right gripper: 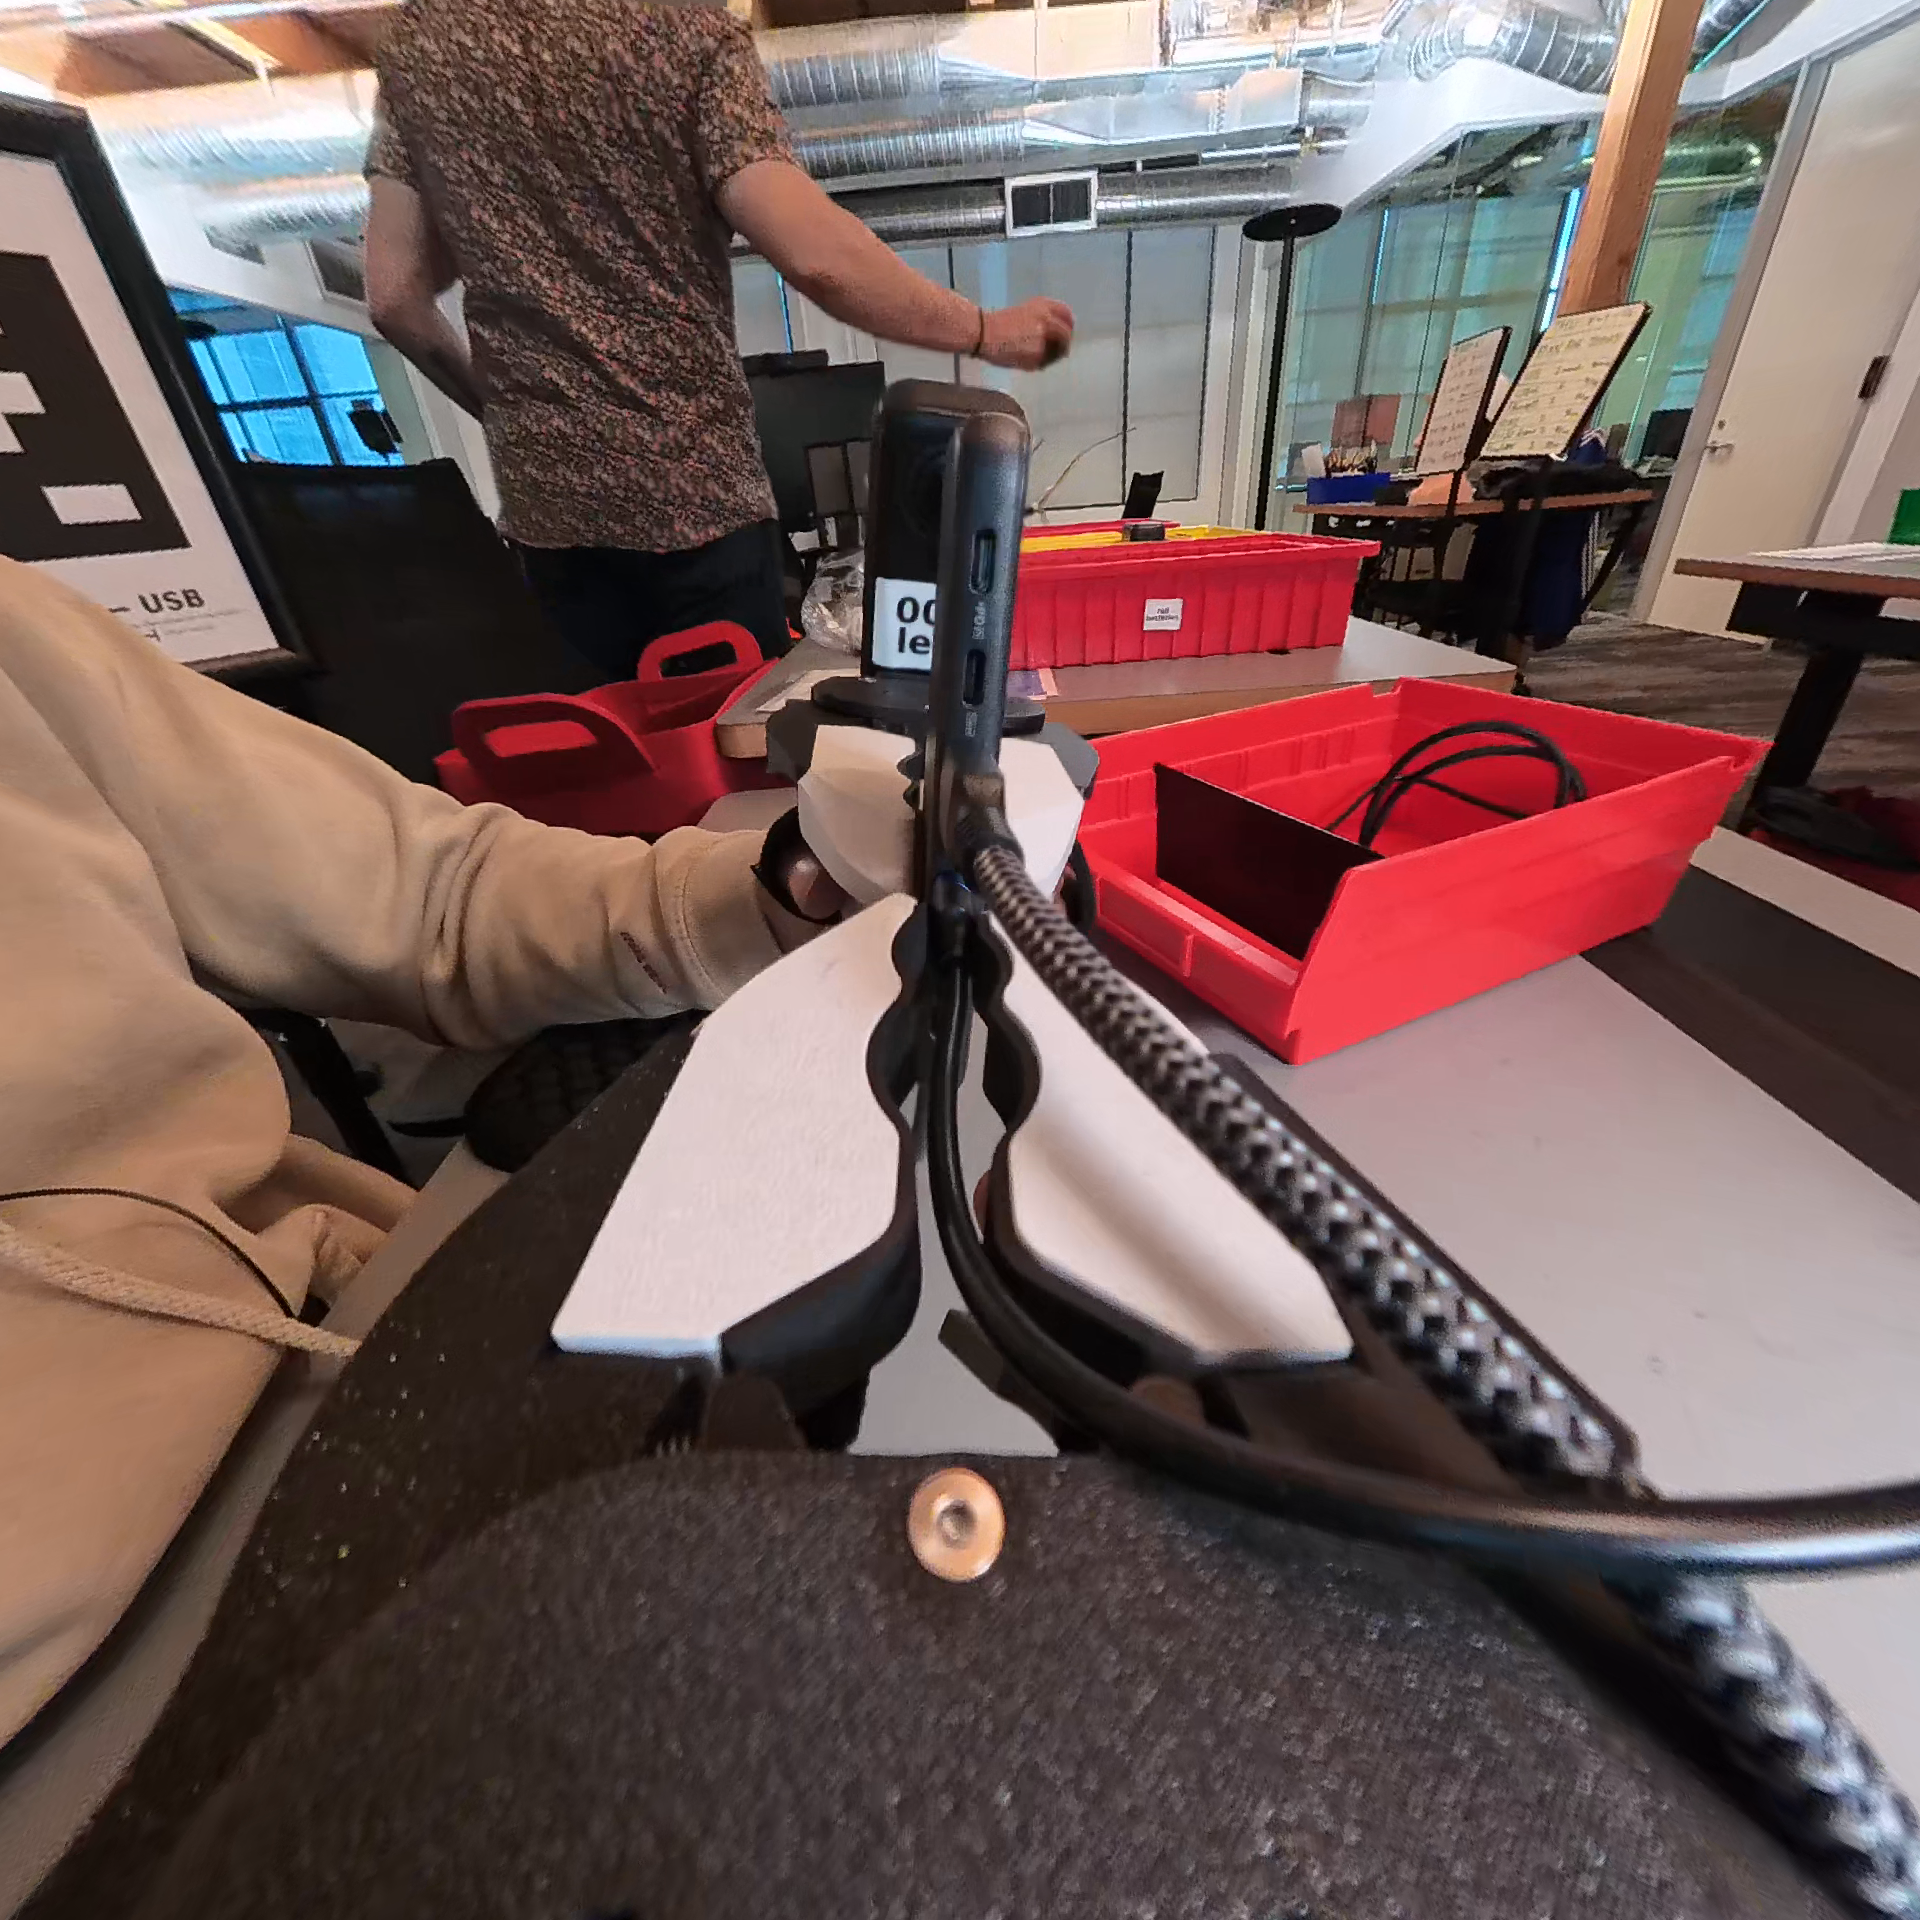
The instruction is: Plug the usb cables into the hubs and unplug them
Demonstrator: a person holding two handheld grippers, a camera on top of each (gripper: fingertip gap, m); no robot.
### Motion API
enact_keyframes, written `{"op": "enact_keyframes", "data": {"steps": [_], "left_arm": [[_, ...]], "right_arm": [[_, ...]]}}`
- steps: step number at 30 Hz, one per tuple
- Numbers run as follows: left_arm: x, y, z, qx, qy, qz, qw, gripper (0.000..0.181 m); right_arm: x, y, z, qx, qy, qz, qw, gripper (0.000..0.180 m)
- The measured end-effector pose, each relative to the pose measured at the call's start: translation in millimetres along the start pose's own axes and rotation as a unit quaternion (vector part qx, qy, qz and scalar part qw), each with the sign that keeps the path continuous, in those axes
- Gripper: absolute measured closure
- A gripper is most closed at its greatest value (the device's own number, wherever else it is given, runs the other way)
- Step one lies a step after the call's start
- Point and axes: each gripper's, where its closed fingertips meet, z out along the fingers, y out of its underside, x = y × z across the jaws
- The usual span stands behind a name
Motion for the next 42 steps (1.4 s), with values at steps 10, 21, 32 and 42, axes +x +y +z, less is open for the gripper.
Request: {"op": "enact_keyframes", "data": {"steps": [10,21,32,42], "left_arm": [[-1,-7,2,-0.005,-0.014,0.01,1.0,0.168],[-19,-32,-28,0.063,-0.06,-0.004,0.996,0.168],[-37,-6,-31,0.038,-0.085,-0.009,0.996,0.169],[-40,12,-26,0.034,-0.094,-0.012,0.995,0.169]], "right_arm": [[2,-6,-3,-0.009,0.004,-0.022,1.0,0.175],[21,-33,-43,0.068,0.023,0.017,0.997,0.173],[-3,-13,-58,0.014,-0.011,-0.015,1.0,0.173],[73,-4,-118,-0.128,0.202,-0.039,0.97,0.172]]}}
